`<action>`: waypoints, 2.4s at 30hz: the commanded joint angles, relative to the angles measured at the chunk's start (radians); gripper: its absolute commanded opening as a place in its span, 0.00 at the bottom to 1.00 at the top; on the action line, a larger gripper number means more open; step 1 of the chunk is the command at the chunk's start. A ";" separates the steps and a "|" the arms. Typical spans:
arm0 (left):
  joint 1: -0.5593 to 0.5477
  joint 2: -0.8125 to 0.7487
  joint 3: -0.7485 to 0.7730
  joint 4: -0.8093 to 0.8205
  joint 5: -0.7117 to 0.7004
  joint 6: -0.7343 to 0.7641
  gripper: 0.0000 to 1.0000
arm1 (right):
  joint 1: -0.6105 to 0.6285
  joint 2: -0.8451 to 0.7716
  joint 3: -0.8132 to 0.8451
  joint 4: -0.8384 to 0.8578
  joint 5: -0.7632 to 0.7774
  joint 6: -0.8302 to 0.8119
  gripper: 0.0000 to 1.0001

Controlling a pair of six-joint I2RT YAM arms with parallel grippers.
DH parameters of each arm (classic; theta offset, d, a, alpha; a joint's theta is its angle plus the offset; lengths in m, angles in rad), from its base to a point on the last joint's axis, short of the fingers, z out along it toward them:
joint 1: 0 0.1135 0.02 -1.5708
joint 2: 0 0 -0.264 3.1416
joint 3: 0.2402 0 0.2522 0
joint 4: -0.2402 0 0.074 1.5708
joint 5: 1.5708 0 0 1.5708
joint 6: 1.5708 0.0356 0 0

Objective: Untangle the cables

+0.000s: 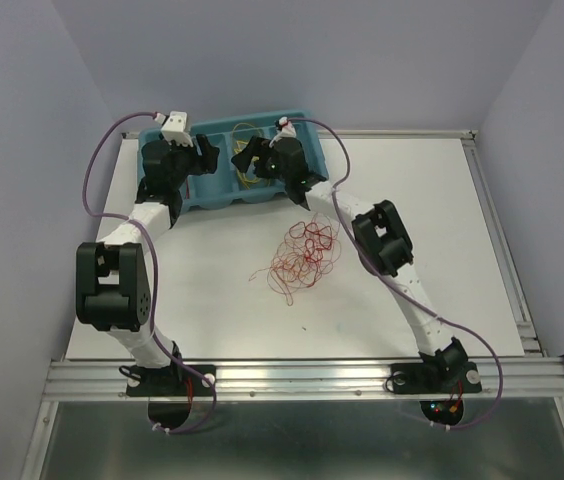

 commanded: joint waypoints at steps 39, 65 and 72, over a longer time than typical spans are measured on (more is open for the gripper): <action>-0.516 -0.245 -0.174 -0.439 0.208 0.639 0.83 | 0.063 -0.879 -0.899 -0.595 0.626 -0.335 0.91; -0.516 -0.193 -0.238 -0.201 0.094 0.556 0.86 | -0.045 -1.564 -1.368 -0.112 0.040 -0.390 0.00; -0.515 -0.158 -0.229 -0.177 0.273 0.559 0.92 | -0.043 -1.781 -1.453 -0.083 -0.005 -0.373 0.01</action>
